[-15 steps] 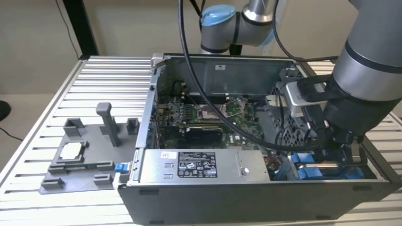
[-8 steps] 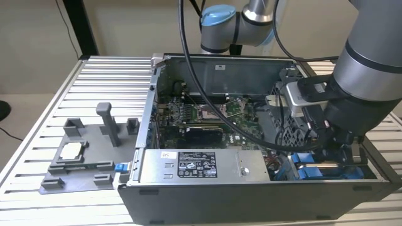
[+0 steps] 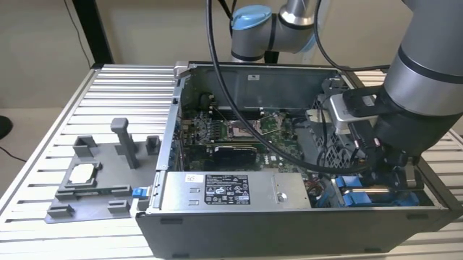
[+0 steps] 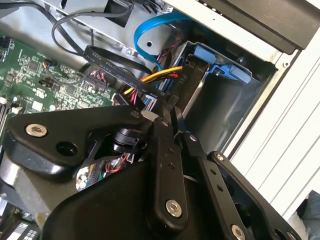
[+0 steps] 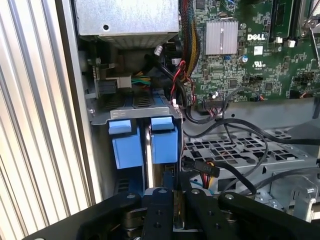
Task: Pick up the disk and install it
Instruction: 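Insert the second disk wire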
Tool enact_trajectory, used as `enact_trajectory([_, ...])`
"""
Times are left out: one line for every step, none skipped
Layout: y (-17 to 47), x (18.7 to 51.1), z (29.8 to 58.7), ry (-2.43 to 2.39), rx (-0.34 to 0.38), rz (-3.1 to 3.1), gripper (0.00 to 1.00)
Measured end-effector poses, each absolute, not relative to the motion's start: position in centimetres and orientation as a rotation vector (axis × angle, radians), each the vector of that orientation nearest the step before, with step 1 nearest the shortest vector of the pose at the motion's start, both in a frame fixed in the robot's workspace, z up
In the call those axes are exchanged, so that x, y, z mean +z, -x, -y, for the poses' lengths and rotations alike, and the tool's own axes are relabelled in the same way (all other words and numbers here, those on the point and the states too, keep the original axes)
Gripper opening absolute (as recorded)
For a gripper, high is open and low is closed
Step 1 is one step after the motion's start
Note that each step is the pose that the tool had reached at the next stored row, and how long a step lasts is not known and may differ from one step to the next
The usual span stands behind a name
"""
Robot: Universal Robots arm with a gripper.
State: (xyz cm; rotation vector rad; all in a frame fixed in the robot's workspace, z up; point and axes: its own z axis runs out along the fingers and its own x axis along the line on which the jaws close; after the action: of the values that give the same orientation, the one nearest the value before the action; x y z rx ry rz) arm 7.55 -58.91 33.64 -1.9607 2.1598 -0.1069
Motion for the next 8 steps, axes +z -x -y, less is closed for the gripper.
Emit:
enact_trajectory([-7.55, 33.64, 58.91, 1.961, -0.107, -2.16, 0.0])
enact_trajectory([-7.56, 33.64, 58.91, 1.962, -0.107, -2.161, 0.0])
enact_trajectory([-7.56, 33.63, 58.9, 1.962, -0.108, -2.161, 0.0])
enact_trajectory([-7.56, 33.62, 58.9, 1.963, -0.109, -2.161, 0.0])
enact_trajectory([-7.57, 33.57, 58.9, 1.964, -0.111, -2.162, 0.0])
enact_trajectory([-7.57, 33.46, 58.9, 1.964, -0.112, -2.162, 0.0])
enact_trajectory([-7.57, 33.32, 58.9, 1.964, -0.112, -2.162, 0.0])
enact_trajectory([-7.57, 33.18, 58.9, 1.965, -0.113, -2.163, 0.0])
